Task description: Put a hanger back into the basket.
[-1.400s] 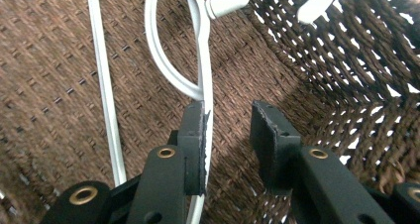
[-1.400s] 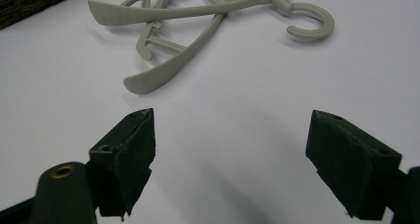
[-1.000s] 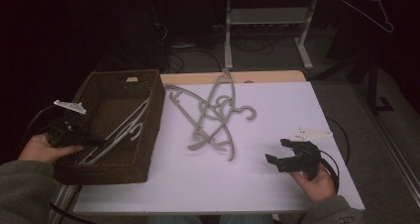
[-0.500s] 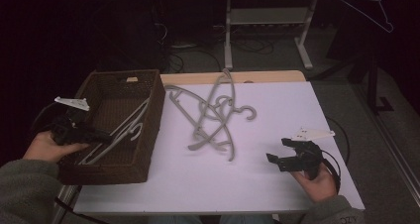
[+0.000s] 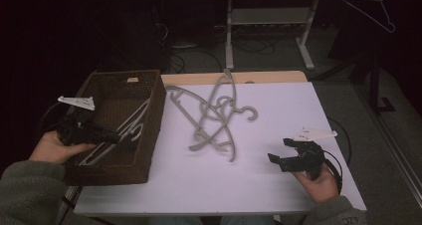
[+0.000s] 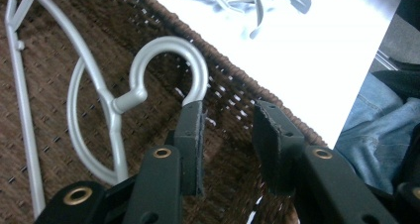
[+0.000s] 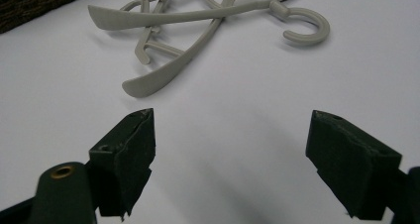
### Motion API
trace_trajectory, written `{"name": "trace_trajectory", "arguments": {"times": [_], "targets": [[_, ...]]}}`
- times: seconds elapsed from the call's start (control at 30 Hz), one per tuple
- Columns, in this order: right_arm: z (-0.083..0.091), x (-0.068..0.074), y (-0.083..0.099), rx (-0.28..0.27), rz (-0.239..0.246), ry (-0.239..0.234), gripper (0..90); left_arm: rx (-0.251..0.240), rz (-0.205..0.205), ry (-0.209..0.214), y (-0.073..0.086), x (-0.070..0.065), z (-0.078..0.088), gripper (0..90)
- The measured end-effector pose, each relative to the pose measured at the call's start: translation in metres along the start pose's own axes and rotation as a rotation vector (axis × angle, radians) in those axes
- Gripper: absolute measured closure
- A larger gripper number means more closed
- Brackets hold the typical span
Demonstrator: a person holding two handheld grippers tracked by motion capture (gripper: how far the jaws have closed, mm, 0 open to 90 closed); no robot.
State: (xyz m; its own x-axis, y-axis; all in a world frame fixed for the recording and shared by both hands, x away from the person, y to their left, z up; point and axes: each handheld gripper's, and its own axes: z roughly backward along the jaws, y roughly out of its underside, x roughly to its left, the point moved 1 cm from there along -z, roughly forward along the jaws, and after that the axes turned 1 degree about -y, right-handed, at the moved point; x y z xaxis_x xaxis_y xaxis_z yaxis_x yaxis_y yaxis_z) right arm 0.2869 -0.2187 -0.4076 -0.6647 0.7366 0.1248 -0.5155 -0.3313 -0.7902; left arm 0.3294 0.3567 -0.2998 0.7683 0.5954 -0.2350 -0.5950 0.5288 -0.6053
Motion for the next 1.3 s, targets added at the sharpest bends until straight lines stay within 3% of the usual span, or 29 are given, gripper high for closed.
{"name": "trace_trajectory", "arguments": {"times": [0.43,0.7,1.3], "targets": [[0.002,-0.003,-0.001,-0.011,-0.008,0.003,18.4,-0.012,-0.048,0.041,-0.023,-0.019,-0.02,58.3],[0.003,-0.004,-0.002,-0.014,-0.006,0.004,18.4,-0.018,-0.055,0.059,-0.037,-0.03,-0.036,56.1],[0.006,-0.007,-0.003,-0.03,-0.008,0.006,18.3,-0.032,-0.075,0.065,-0.075,-0.061,-0.083,49.3]]}}
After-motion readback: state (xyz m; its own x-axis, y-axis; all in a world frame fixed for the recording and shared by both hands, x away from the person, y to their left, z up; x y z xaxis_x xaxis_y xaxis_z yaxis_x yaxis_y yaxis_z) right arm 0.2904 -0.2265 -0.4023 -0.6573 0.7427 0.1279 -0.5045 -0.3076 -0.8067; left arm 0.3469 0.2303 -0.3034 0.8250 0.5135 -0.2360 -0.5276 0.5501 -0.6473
